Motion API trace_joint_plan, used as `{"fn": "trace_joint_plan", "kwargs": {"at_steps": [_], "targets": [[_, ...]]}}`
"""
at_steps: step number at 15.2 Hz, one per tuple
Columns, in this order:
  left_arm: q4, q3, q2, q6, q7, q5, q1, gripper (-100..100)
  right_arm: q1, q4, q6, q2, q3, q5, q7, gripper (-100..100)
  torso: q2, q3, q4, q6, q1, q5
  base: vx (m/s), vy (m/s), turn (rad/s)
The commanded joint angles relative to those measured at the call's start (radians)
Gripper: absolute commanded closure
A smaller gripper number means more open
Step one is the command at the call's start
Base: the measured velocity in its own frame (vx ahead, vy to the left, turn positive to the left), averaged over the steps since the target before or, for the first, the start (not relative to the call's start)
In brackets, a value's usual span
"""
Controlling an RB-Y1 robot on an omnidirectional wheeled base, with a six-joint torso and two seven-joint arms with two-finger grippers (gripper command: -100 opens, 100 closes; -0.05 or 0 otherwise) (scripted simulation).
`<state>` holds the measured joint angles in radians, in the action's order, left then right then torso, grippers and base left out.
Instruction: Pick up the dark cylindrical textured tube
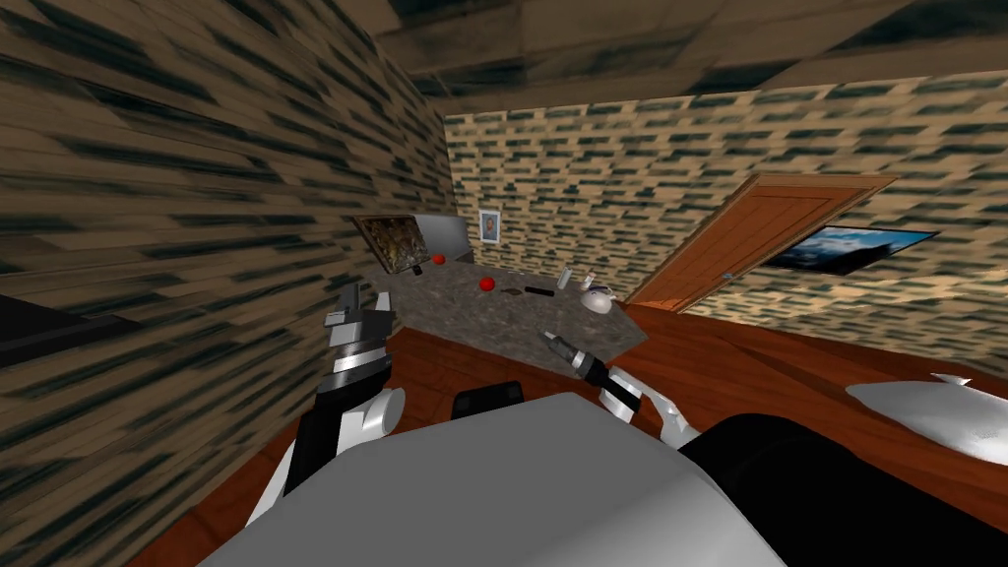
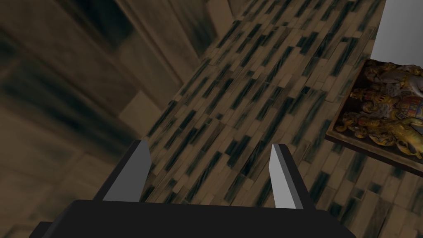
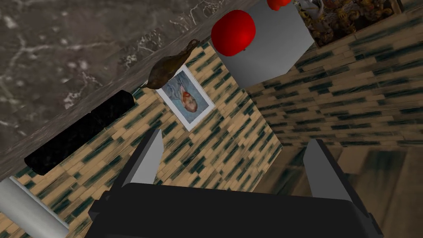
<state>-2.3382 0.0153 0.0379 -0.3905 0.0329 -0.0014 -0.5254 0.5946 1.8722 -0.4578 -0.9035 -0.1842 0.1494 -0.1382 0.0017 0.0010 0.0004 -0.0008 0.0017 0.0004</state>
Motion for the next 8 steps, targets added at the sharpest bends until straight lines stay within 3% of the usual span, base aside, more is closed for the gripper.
{"fn": "trace_joint_plan", "kwargs": {"at_steps": [1,8], "targets": [[0.000,0.000,0.000,0.000,0.000,0.000,0.000,0,0.022,-0.029,-0.010,-0.050,-0.001,0.012,-0.002,-100,0.000,0.000,0.000,0.000,0.000,0.000,-0.018,0.055,0.187],[0.000,0.000,0.000,0.000,0.000,0.000,0.000,0,0.038,-0.119,-0.008,-0.197,-0.029,0.051,-0.007,-100,-0.002,-0.001,0.000,0.000,0.000,0.000,0.004,0.042,0.151]]}}
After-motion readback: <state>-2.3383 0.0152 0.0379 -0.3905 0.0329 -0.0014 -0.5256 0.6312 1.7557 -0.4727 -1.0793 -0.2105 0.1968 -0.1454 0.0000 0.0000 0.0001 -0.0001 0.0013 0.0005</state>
